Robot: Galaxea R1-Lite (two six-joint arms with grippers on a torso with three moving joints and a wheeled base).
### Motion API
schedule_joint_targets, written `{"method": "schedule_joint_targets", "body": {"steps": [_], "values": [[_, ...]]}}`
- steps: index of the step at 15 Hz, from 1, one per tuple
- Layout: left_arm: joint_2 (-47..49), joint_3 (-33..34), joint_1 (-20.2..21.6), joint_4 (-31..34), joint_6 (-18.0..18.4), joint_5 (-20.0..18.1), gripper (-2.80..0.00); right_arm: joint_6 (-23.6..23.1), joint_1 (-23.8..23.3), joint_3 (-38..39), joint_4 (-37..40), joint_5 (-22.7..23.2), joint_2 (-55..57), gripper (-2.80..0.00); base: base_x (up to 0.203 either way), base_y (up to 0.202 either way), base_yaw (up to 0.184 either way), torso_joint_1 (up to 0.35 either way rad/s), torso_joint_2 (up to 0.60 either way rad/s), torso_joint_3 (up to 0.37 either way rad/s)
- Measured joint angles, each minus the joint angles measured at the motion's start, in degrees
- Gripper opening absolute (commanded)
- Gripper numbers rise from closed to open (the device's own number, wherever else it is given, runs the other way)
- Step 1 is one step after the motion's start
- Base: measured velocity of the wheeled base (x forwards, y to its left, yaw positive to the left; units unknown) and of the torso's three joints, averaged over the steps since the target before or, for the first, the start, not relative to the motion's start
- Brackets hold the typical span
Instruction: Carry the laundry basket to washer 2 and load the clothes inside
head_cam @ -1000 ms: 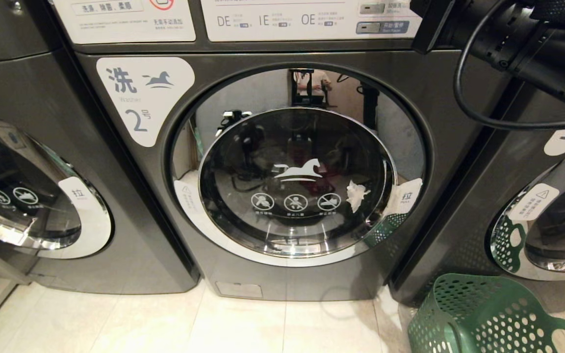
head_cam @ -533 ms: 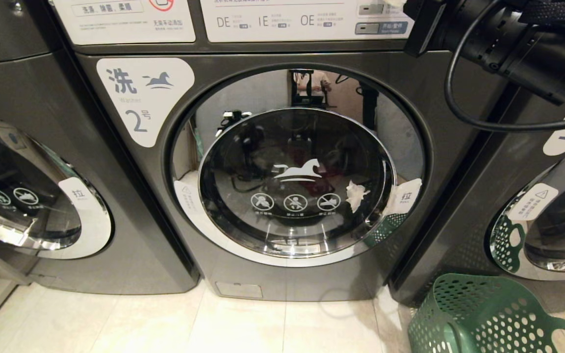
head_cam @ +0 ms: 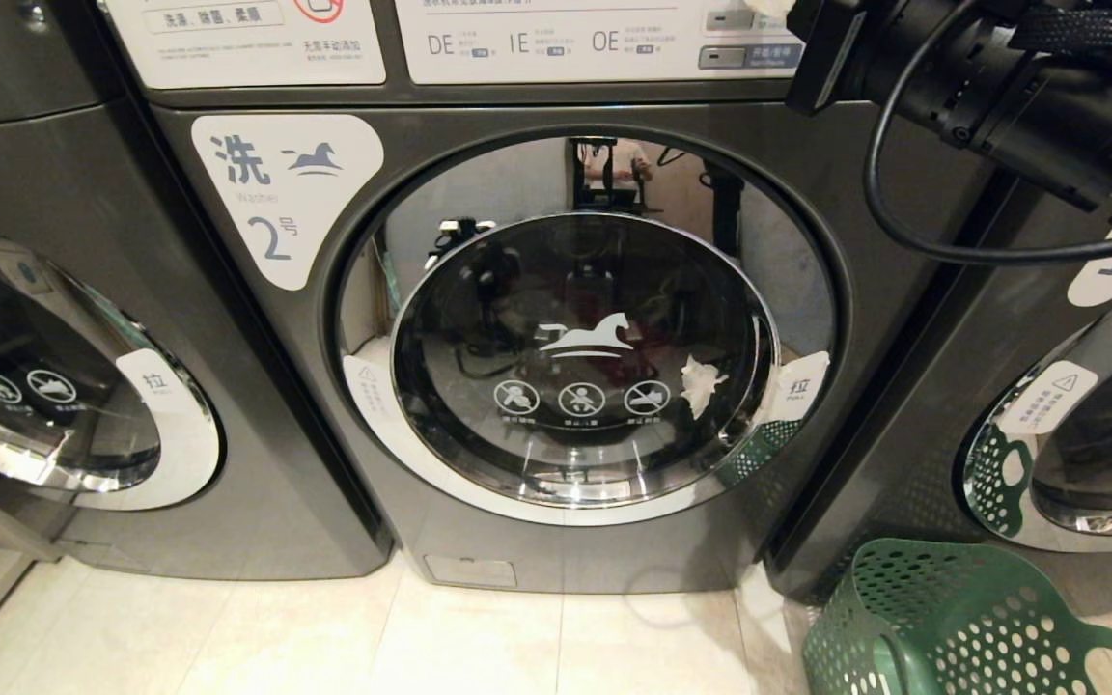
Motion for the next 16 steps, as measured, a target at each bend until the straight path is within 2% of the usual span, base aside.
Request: {"method": "schedule_joint_targets", "body": {"steps": [6,10,16], "values": [[0.00,0.00,0.00,0.00,-0.02,0.02,-2.80,2.78,0.23,3.49,-0.41,0.17,-3.10,-2.80,0.000,0.000,0.000,0.000,0.00,0.000],[0.00,0.00,0.01,0.00,0.00,0.01,-2.80,3.05,1.89,9.20,-0.39,0.50,-5.81,-2.80,0.000,0.000,0.000,0.000,0.00,0.000],[0.00,0.00,0.00,0.00,0.00,0.00,-2.80,2.91,2.24,11.57,-0.46,0.50,-6.21,-2.80,0.000,0.000,0.000,0.000,0.00,0.000]]}}
